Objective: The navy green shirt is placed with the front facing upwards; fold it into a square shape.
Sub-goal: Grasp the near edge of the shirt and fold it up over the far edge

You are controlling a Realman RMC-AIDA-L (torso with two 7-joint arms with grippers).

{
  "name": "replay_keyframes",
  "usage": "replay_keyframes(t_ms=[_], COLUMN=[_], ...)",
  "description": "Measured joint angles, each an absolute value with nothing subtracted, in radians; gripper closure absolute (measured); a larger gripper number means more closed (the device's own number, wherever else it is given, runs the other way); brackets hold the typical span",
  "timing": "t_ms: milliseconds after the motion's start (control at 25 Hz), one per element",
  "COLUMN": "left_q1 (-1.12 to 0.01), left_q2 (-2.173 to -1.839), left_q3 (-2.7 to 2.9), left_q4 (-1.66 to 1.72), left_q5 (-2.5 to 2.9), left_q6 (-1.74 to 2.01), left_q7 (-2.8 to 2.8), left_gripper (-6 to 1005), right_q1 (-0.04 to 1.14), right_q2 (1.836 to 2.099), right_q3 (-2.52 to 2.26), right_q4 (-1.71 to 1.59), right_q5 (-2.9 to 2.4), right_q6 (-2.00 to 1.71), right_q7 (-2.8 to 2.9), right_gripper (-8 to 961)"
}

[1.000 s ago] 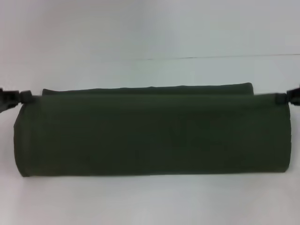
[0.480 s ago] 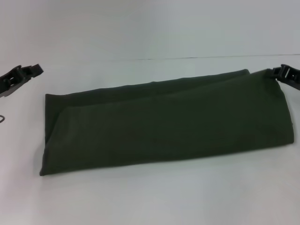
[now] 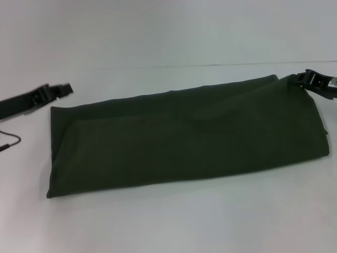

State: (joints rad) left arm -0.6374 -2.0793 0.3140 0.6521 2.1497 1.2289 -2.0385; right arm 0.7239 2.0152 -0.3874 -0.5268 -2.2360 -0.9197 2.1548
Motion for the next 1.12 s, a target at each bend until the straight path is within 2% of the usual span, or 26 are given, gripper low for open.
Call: replay_keyframes(t_ms=[240, 520, 640, 960, 1120], left_q1=[-0.646, -0.699, -0.704, -0.72, -0.722], left_q2=[-2.053, -2.021, -2.019, -2.017, -2.032], left_q3=[0.367, 0.396, 0.407, 0.449, 0.482], left_q4=[0.705, 0.753, 0.763, 0.677, 0.646], left_q5=[2.295, 2.401, 2.411, 2.477, 2.48], left_q6=[1.284, 1.359, 1.355, 1.245, 1.18], left_q7=[-2.133, -2.026, -1.926, -1.904, -1.909], left_gripper=[861, 570, 427, 200, 200], right_q1=[0.726, 0.724, 0.72, 0.717, 0.72], right_q2=[2.014, 2.013, 2.014, 2.016, 2.017], right_q3=[-0.421, -0.428, -0.428, -0.428, -0.428], right_q4=[-0.507, -0.503, -0.502, -0.49, -0.49], right_q5=[-2.235, -2.235, -2.235, -2.235, -2.238], right_q6=[-0.912, -0.915, -0.915, -0.914, -0.914], right_q7=[2.154, 2.155, 2.155, 2.158, 2.156], right_gripper=[914, 914, 914, 913, 913])
